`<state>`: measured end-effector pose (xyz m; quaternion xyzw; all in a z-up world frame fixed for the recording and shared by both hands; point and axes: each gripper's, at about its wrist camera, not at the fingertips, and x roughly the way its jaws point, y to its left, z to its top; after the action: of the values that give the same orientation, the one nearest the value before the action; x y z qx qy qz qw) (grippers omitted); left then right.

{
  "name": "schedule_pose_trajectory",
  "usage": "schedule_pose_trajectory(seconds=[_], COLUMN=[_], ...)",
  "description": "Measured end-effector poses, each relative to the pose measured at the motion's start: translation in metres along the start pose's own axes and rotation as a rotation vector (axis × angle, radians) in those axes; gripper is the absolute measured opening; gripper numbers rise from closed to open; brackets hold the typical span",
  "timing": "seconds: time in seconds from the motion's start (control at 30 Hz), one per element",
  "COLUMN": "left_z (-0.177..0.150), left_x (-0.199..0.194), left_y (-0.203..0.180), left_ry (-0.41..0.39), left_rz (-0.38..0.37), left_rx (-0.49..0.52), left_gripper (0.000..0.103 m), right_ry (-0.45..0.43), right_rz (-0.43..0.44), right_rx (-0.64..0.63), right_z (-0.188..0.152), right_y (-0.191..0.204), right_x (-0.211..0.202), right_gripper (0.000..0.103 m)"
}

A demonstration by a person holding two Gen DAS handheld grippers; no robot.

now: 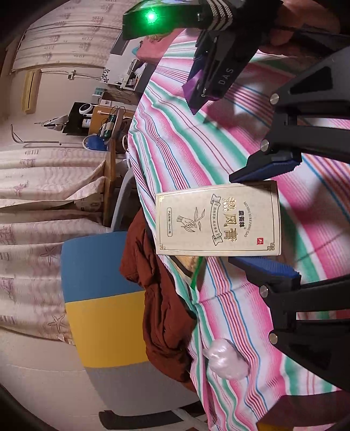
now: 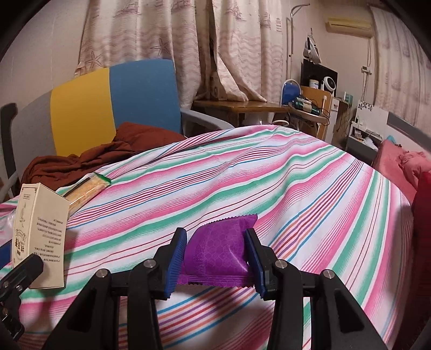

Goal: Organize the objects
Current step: 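Carry the cream box and purple pouch into the gold tray and release both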

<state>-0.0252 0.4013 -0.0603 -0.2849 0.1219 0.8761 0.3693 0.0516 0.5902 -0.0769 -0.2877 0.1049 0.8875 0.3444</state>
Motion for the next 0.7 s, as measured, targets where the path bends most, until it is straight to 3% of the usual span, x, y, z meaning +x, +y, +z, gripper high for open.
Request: schedule_pose_trajectory(seconds=[0.4, 0.7], left_z=[-0.025, -0.046], left_x=[-0.029, -0.063], left_y=[0.009, 0.028], left_ry=[0.006, 0.019], left_rz=[0.004, -0.014], left_rx=[-0.013, -0.056], left_gripper=[0.052, 0.052], right_ry=[-0.013, 0.025], right_rz=[0.028, 0.126], right_rx=[-0.082, -0.100], right_z=[-0.021, -0.037], right_y=[0.029, 0.051], right_x=[-0.031, -0.065], right_gripper=[0.045, 0.045])
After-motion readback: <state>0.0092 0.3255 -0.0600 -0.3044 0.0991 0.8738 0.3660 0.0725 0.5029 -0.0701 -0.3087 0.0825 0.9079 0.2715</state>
